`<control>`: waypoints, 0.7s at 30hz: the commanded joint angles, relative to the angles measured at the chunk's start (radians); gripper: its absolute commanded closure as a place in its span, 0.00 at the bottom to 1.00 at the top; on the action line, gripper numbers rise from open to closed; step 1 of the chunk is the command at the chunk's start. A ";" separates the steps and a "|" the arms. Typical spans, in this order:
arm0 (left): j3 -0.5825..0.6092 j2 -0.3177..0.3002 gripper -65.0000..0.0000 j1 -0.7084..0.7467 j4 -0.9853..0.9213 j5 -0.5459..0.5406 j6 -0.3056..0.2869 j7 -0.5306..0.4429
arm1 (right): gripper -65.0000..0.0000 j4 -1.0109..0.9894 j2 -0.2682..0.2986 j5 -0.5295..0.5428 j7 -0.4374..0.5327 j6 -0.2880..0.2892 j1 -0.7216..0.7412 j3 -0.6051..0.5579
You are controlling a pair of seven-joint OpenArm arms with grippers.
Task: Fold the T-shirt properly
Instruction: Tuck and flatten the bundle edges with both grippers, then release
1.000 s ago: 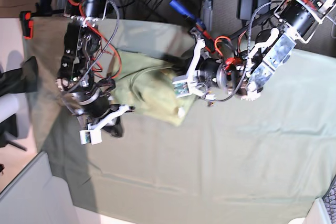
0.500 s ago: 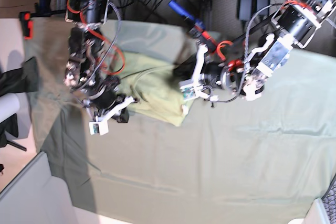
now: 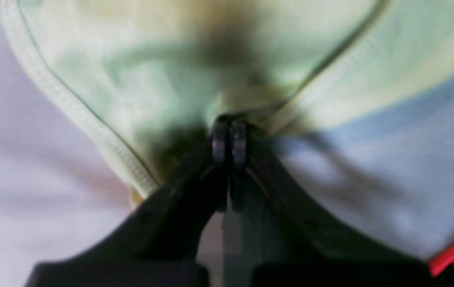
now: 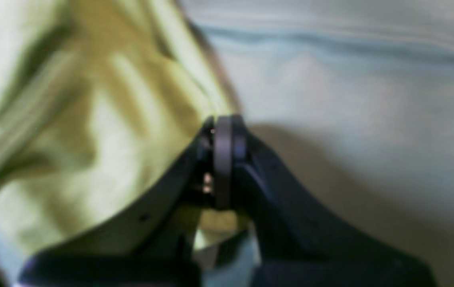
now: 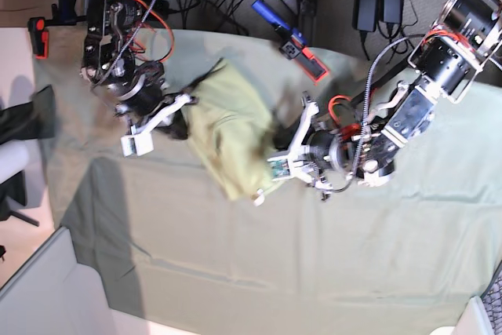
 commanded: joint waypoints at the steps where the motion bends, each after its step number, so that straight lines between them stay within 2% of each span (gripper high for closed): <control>1: -0.007 0.003 1.00 -0.037 0.009 -0.006 0.013 -0.026 | 1.00 0.035 0.011 0.036 0.008 0.034 -0.003 0.003; 4: -0.008 0.003 1.00 -0.066 -0.014 -0.007 0.013 -0.027 | 1.00 0.071 -0.009 0.066 -0.018 0.034 -0.031 0.003; 6: -0.008 0.003 1.00 -0.084 -0.033 -0.007 0.035 -0.030 | 1.00 0.082 -0.031 0.076 -0.021 0.035 -0.049 0.003; 15: -0.008 0.006 1.00 -0.141 -0.100 0.016 0.048 -0.063 | 1.00 0.090 -0.158 0.080 -0.021 0.056 -0.089 0.003; 18: -0.008 0.004 1.00 -0.151 -0.106 0.045 0.100 -0.058 | 1.00 0.093 -0.171 0.080 -0.024 0.056 -0.088 0.003; 21: -0.009 0.002 1.00 -0.162 -0.105 0.053 0.105 -0.026 | 1.00 0.114 -0.166 0.076 -0.029 0.056 -0.088 0.014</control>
